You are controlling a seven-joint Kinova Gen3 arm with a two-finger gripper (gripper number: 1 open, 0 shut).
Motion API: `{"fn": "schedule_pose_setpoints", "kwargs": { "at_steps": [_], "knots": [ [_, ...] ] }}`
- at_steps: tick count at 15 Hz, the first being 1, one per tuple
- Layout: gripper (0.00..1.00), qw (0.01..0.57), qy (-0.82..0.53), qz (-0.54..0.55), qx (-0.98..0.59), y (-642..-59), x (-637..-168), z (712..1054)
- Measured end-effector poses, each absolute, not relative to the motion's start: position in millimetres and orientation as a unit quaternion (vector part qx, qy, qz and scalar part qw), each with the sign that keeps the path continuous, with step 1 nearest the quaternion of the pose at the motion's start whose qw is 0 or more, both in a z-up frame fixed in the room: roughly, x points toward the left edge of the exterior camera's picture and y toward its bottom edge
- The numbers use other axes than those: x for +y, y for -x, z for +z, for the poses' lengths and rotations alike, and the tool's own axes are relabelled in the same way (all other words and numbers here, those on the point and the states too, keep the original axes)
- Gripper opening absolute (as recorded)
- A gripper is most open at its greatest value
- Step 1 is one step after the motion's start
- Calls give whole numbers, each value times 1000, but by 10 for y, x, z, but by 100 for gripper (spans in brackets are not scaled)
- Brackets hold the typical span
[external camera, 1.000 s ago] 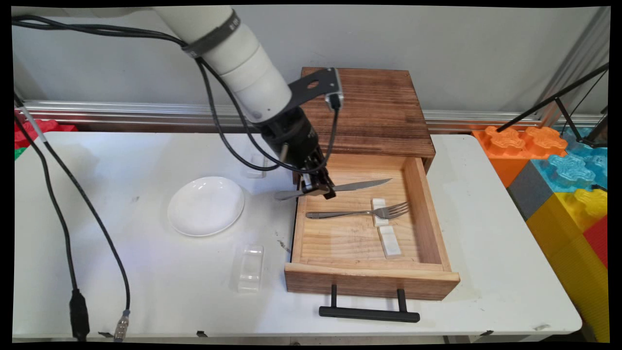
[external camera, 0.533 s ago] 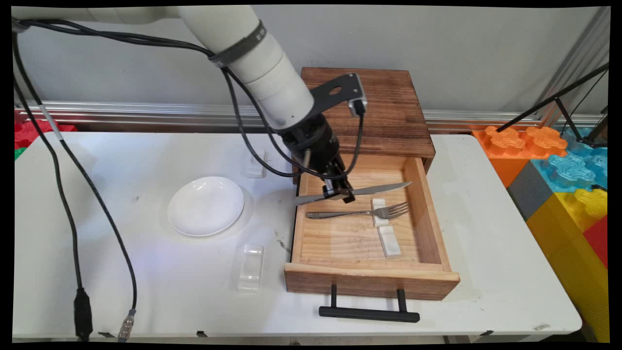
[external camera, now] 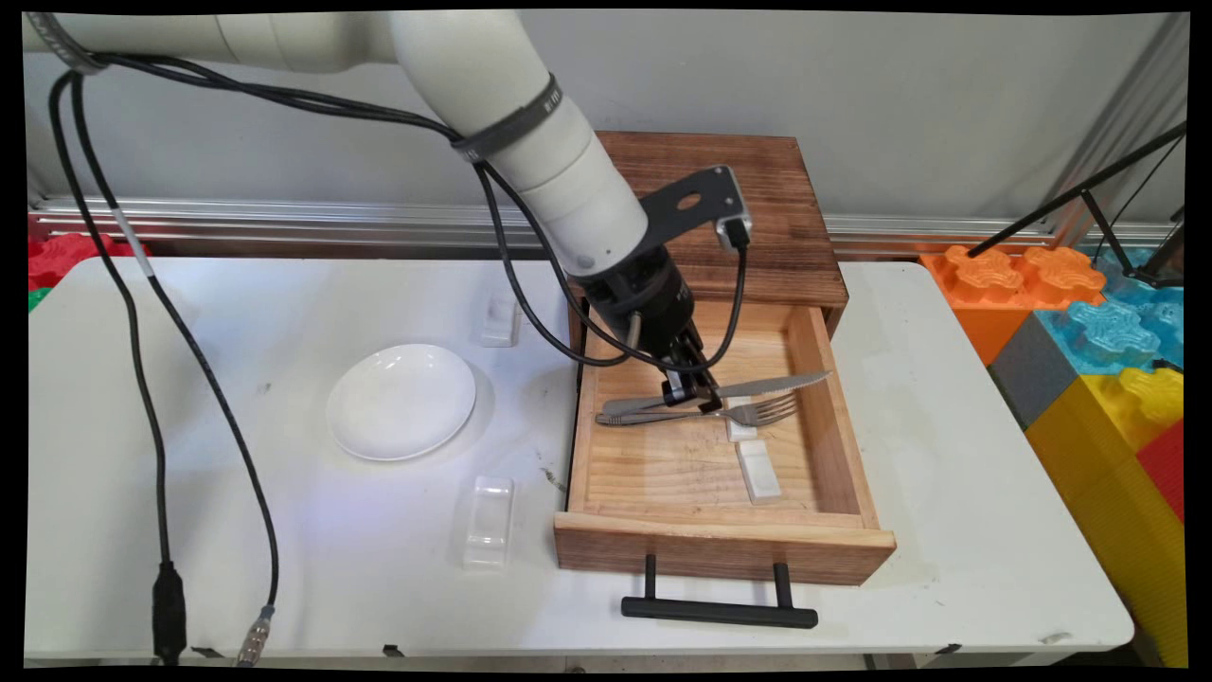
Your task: Place the picked object into the drawer
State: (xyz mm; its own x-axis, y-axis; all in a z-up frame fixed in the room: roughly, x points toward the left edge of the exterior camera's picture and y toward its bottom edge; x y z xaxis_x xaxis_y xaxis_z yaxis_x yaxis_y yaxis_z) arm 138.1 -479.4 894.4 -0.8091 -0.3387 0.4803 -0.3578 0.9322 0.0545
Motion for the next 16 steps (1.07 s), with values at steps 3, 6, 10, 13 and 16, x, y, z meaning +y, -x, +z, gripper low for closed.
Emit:
{"fn": "schedule_pose_setpoints", "kwargs": {
  "at_steps": [3,6,10,13,16],
  "knots": [
    [0,250,-179,17,-951,-1343,-4798,8819],
    [0,250,-176,14,-952,-1320,-4787,8669],
    [0,250,-174,12,-953,-1309,-4769,8488],
    [0,250,-172,11,-953,-1304,-4758,8339],
    [0,252,-171,11,-952,-1292,-4757,8212]
  ]
}}
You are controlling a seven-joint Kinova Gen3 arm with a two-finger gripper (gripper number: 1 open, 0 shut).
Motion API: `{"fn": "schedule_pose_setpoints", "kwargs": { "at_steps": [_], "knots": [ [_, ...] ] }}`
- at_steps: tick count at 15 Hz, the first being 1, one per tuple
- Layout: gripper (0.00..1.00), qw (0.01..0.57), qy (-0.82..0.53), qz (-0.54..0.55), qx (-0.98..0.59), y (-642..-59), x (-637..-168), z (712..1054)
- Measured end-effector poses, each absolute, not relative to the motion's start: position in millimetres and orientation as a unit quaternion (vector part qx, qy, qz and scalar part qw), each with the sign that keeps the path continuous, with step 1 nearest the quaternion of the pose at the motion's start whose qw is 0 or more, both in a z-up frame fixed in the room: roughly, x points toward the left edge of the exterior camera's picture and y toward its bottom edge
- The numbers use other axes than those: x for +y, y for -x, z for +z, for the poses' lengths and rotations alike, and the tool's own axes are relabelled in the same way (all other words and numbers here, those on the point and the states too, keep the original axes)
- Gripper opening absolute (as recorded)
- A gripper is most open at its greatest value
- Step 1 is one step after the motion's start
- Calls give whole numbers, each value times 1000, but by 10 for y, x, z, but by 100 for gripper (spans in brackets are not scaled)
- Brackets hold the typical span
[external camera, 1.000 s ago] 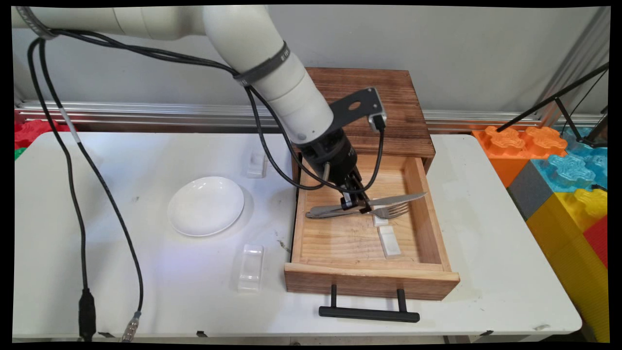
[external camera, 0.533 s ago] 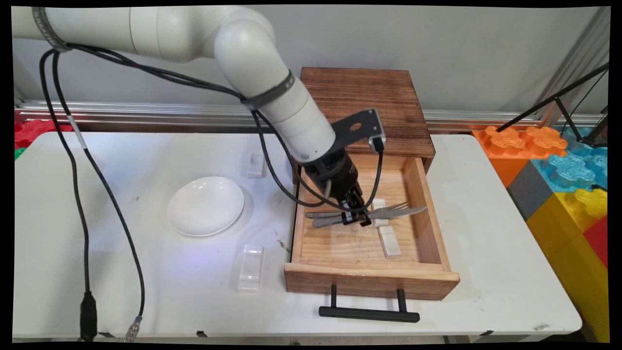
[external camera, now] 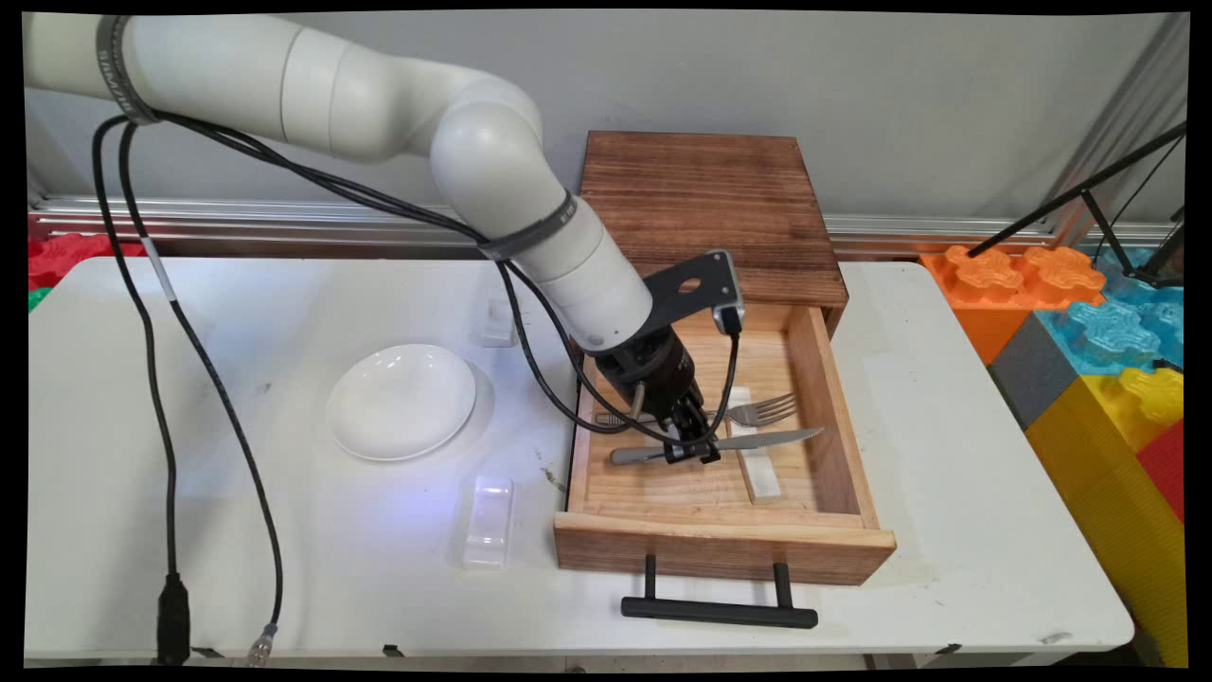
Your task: Place the picked object into the drawer
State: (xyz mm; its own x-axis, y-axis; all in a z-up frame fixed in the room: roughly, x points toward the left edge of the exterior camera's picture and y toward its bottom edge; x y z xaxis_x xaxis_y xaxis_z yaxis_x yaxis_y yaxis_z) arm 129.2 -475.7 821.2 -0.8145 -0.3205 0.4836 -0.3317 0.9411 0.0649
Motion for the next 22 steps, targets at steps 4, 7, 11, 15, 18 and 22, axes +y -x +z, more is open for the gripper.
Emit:
{"fn": "schedule_pose_setpoints", "kwargs": {
  "at_steps": [4,7,11,15,18,22],
  "knots": [
    [0,254,-171,11,-952,-1277,-4753,8084],
    [0,256,-172,12,-951,-1266,-4766,8018],
    [0,257,-176,9,-950,-1263,-4773,7940],
    [0,256,-181,6,-950,-1266,-4779,7866],
    [0,255,-183,3,-949,-1267,-4776,7826],
    [0,256,-183,0,-949,-1254,-4774,7778]
  ]
}}
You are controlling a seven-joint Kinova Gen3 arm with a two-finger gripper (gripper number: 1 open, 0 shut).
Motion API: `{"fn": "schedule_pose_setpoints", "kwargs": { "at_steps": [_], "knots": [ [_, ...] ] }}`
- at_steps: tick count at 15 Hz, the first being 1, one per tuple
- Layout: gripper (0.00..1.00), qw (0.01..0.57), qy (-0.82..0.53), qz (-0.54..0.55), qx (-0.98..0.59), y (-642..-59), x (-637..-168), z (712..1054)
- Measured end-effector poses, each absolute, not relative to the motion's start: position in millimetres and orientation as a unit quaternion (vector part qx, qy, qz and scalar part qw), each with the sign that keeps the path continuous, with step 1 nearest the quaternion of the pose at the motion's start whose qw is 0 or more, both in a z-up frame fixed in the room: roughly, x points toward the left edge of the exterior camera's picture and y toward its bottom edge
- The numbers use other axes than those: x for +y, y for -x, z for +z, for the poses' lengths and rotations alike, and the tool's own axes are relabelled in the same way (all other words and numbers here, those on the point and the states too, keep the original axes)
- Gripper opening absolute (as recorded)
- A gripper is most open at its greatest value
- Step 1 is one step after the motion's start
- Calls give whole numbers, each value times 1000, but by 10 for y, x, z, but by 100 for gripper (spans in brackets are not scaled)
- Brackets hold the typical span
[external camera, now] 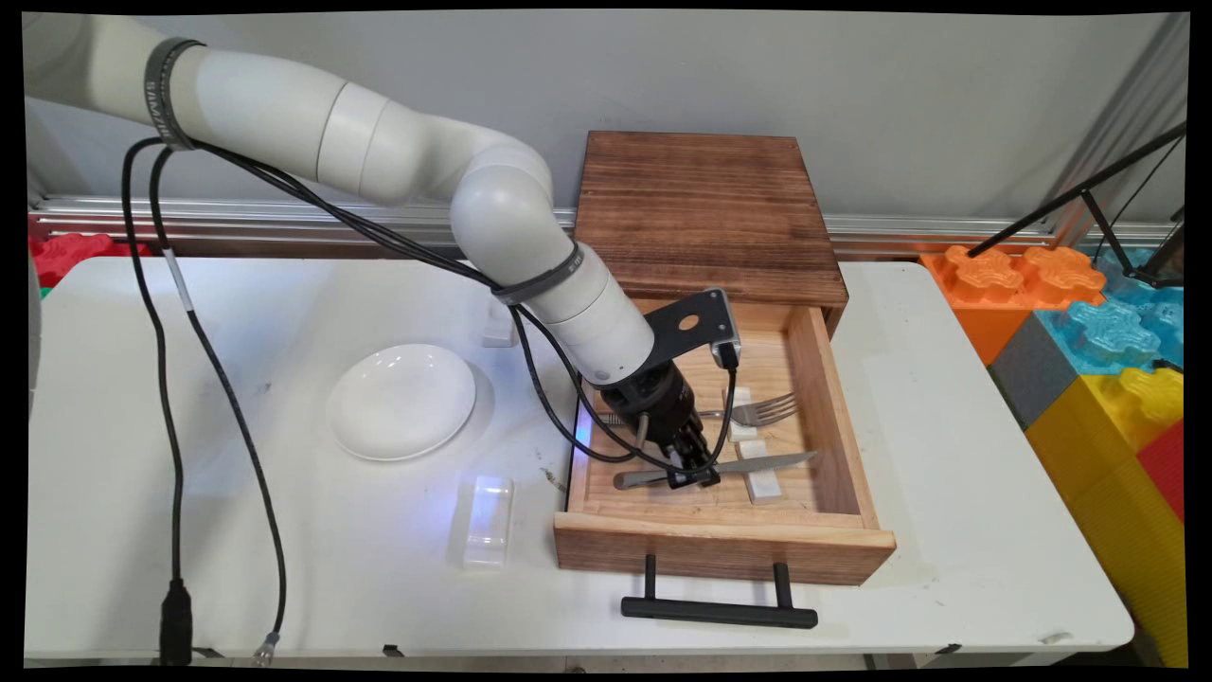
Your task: Place the picked object into the drawer
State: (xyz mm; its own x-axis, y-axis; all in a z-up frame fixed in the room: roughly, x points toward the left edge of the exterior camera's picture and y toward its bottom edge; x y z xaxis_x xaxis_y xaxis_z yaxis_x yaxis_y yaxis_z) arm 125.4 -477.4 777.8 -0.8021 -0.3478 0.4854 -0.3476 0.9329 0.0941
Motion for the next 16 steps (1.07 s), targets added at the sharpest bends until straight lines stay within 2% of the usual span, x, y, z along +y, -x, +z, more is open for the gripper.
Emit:
{"fn": "schedule_pose_setpoints", "kwargs": {
  "at_steps": [7,8,16],
  "knots": [
    [0,254,-171,4,-952,-1250,-4772,7752],
    [100,254,-168,5,-953,-1252,-4770,7755],
    [100,256,-156,9,-954,-1279,-4773,7829]
  ]
}}
